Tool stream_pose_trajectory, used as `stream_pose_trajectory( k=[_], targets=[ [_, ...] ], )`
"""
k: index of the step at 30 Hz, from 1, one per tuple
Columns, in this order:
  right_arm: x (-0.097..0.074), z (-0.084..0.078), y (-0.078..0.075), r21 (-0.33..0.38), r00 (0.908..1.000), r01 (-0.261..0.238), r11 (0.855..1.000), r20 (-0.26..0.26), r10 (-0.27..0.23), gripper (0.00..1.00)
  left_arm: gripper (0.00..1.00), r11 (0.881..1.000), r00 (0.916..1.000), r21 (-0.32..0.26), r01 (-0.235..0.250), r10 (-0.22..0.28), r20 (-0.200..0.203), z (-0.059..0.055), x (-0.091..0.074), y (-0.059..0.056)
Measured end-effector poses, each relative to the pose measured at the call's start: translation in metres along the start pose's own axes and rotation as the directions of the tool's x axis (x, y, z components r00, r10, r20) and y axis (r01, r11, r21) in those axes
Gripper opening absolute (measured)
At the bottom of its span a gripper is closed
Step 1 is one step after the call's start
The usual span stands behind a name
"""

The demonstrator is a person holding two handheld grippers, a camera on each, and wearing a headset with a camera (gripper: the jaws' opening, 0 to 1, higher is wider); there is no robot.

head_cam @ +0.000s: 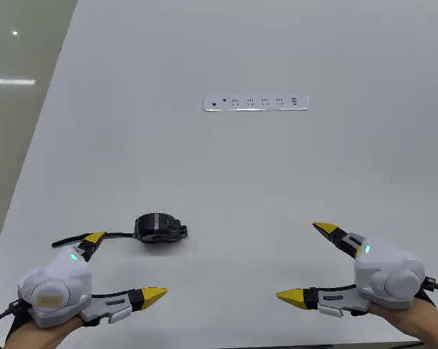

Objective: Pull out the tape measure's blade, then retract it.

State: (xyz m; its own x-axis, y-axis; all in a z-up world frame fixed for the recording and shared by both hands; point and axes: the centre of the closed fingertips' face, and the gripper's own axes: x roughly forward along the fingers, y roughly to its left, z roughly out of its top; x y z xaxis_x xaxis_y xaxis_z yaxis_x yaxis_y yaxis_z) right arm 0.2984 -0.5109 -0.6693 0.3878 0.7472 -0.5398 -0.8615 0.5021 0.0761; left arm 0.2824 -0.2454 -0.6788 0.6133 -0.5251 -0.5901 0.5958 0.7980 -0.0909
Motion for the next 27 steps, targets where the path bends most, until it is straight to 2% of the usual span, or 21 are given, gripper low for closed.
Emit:
stream_pose_trajectory(
  k=[13,27],
  targets=[
    [0.0016,-0.0031,-0.0025,0.0,1.0,-0.004,1.0,-0.009,0.004,0.94,0.99,1.0,1.0,0.016,0.005,-0.005,-0.005,0.0007,0.0003,-0.0013],
    [0.0025,-0.0037,-0.0049,0.005,1.0,0.001,1.0,-0.009,-0.001,0.94,0.99,1.0,0.9999,0.016,-0.007,0.007,-0.013,-0.0004,-0.0006,0.0029]
  ],
)
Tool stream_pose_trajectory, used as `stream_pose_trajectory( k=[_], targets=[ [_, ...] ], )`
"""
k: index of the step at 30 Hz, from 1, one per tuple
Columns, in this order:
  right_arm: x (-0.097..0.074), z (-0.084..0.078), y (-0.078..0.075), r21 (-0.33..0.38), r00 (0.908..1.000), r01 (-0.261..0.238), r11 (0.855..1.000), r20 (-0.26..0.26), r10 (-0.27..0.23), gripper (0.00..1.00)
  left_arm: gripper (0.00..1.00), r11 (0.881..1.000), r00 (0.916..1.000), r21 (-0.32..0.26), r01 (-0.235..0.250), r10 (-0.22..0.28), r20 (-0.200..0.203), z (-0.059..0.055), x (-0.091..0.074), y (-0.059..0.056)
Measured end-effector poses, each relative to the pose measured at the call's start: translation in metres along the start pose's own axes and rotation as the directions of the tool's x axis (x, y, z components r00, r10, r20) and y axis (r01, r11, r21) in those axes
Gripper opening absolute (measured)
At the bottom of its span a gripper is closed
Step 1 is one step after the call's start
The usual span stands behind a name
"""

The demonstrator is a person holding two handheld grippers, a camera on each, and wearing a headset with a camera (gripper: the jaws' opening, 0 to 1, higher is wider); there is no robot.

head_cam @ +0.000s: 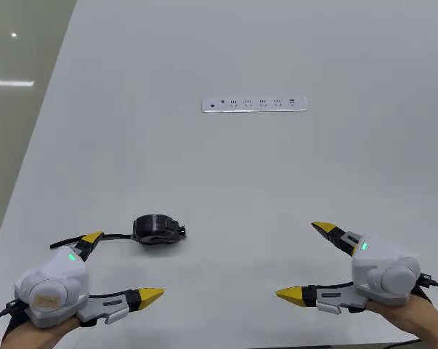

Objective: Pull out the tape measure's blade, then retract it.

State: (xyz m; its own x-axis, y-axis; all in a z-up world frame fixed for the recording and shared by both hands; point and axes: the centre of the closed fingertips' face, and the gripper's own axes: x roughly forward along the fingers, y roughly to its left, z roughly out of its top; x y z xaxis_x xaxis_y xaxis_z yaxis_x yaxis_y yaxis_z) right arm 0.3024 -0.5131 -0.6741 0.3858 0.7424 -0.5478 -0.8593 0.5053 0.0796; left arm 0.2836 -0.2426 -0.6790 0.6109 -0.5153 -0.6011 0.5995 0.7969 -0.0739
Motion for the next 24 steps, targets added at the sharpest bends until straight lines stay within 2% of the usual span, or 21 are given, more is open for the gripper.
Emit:
stream_pose_trajectory(
  k=[15,24],
  targets=[
    [0.0,-0.0015,0.0001,0.0,1.0,-0.001,1.0,-0.004,0.001,0.94,0.99,1.0,0.9998,0.003,-0.014,0.014,-0.013,-0.0028,-0.0018,0.0069],
    [0.0005,-0.0041,-0.0004,0.004,1.0,-0.001,1.0,-0.007,0.001,0.94,0.99,1.0,0.9998,0.027,-0.012,0.013,-0.014,-0.0015,-0.0022,0.0092]
  ],
)
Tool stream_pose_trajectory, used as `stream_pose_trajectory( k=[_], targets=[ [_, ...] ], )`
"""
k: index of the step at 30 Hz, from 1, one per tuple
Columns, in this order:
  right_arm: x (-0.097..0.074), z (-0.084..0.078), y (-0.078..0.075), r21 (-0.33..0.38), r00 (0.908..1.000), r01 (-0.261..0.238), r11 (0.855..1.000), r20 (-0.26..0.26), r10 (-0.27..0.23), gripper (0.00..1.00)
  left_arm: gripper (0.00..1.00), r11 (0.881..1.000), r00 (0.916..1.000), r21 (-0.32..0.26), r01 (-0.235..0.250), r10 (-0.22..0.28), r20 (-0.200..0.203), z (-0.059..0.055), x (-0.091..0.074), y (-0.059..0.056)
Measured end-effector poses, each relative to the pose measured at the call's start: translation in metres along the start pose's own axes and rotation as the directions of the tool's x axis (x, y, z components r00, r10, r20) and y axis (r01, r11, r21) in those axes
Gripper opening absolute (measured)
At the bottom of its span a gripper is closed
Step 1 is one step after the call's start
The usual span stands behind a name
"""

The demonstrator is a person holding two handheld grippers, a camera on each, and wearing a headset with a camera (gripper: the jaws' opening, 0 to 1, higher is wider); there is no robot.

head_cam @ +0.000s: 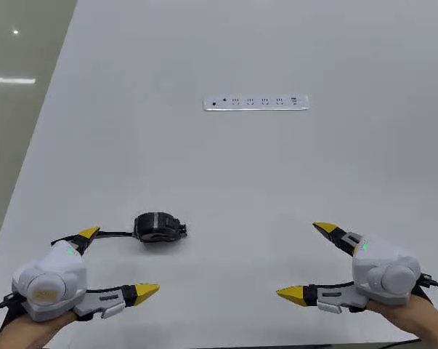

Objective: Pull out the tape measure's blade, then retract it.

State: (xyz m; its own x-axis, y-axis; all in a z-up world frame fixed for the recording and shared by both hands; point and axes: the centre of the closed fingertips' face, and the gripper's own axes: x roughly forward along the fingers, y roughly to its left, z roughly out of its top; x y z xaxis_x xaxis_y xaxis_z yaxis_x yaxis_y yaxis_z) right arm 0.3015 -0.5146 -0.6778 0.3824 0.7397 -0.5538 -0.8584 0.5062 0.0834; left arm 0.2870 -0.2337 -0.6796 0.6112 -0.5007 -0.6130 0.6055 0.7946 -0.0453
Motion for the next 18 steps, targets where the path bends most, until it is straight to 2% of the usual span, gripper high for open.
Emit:
stream_pose_trajectory(
  k=[18],
  targets=[
    [-0.0006,0.0001,0.0,-0.004,1.0,0.0,1.0,-0.002,0.0,0.93,0.99,1.0,1.0,0.009,-0.005,0.005,-0.008,-0.0008,-0.0007,0.0044]
  ],
)
